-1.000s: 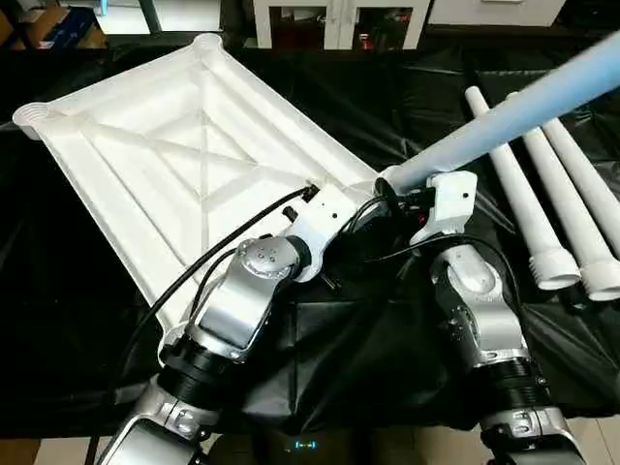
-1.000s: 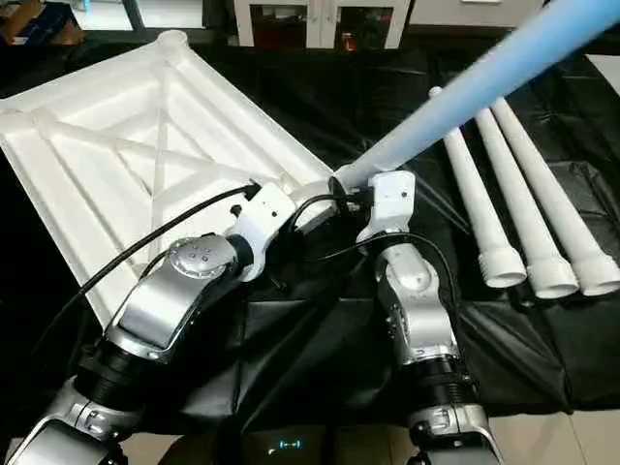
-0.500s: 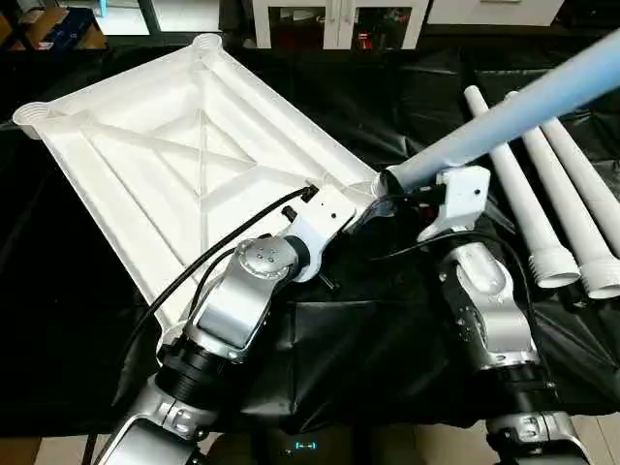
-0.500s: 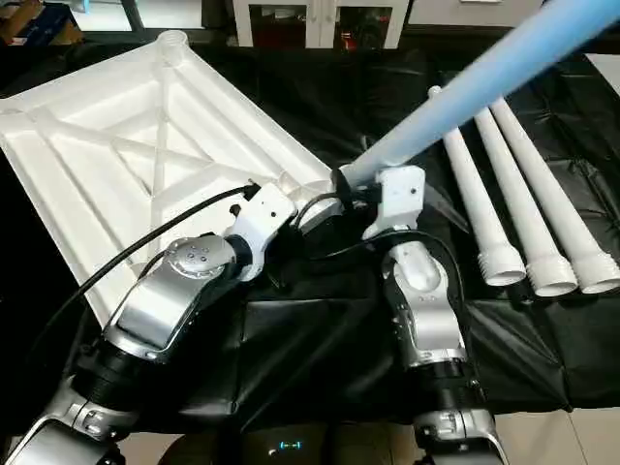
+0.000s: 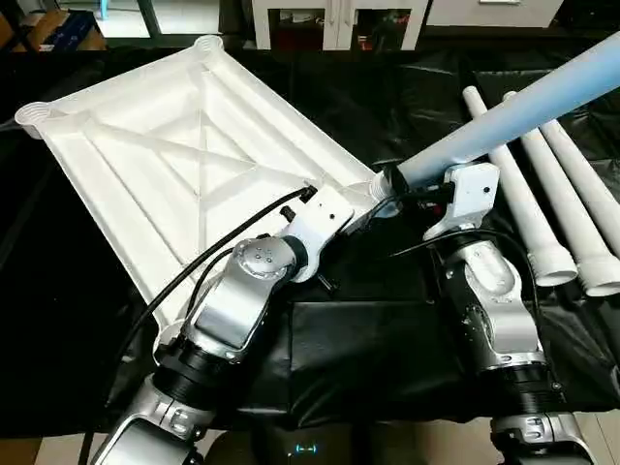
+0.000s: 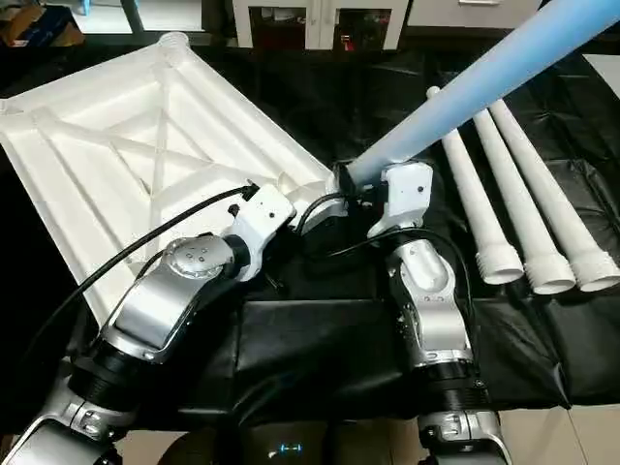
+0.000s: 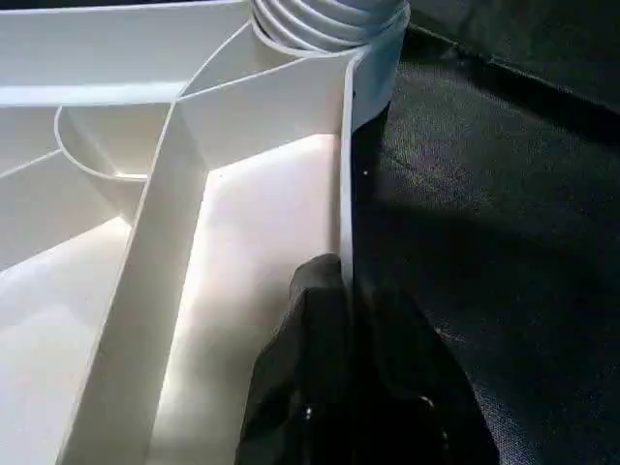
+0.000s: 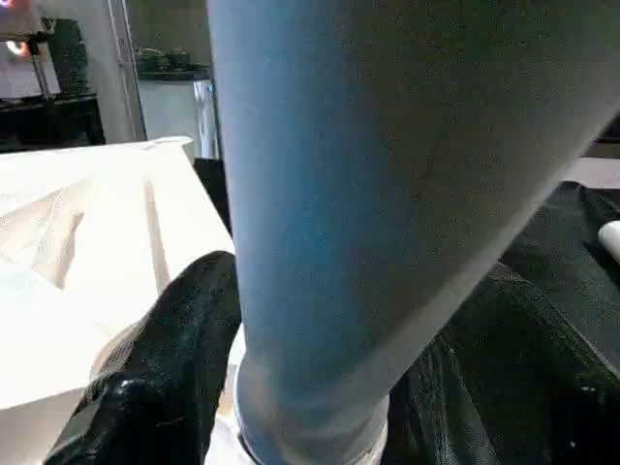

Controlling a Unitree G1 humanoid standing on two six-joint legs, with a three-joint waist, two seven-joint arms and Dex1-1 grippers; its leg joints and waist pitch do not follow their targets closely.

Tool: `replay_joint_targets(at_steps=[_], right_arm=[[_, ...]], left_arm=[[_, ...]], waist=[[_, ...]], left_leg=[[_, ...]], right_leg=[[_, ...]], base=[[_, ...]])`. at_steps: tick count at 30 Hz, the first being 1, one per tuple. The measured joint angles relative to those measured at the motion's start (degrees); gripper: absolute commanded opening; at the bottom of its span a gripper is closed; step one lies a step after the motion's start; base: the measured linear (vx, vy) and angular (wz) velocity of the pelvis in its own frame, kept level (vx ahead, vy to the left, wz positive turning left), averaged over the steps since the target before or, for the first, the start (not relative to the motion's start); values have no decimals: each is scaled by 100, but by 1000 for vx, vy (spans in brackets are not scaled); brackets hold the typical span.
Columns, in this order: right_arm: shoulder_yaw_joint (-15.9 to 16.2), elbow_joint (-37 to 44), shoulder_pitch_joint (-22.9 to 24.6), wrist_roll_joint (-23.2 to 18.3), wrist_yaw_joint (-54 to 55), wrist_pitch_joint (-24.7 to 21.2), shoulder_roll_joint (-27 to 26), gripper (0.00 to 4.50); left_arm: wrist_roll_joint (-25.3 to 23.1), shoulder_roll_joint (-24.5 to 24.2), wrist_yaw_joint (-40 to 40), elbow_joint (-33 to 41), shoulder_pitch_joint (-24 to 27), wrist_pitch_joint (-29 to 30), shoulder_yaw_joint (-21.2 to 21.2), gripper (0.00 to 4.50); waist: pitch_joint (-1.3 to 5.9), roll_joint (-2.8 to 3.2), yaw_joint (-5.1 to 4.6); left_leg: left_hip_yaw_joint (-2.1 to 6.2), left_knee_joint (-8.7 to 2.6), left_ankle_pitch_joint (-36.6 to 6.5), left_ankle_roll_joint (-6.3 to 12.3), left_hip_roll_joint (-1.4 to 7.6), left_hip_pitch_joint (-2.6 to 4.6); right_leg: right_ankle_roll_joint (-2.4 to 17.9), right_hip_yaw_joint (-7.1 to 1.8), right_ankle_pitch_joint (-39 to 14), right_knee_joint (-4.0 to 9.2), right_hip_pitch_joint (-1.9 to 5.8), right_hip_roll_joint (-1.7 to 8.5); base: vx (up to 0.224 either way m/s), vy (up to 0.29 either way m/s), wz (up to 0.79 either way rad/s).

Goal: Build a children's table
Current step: Insert table leg to table base

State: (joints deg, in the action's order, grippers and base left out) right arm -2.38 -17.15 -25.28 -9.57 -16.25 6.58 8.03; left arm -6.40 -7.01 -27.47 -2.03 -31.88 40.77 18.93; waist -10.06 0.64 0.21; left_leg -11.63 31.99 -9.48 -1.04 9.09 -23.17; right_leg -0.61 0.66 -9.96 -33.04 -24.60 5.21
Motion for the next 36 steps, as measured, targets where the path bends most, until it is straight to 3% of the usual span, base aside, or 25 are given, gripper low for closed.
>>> replay_joint_targets(at_steps=[13,20,21,36], right_arm=[[-122,-1106,-579,-15,-546,424,246,335],[-153,-1369,-642,-15,-720,546,275,335],[-165,-1458,-675,-18,-755,579,279,308],[-154,-1782,-803,-129,-1030,839,232,212]], left_arm=[[9,-51,-70,1,7,-23,17,0],[8,-83,-99,2,20,-48,19,0],[8,-89,-100,2,24,-51,19,0],[4,-106,-114,2,28,-72,49,0]], waist=[[0,0,7],[1,0,11],[1,-1,10],[2,-2,24]], left_leg=[[0,42,0,4,10,-13],[0,64,0,8,15,-17],[0,68,0,8,16,-17],[0,113,1,12,25,-43]], right_leg=[[2,4,1,-22,-3,-1],[3,4,1,-48,-8,-1],[3,4,1,-54,-9,-1],[13,5,-5,-106,-35,0]], base=[[0,0,0],[0,0,0],[0,0,0],[0,0,0]])
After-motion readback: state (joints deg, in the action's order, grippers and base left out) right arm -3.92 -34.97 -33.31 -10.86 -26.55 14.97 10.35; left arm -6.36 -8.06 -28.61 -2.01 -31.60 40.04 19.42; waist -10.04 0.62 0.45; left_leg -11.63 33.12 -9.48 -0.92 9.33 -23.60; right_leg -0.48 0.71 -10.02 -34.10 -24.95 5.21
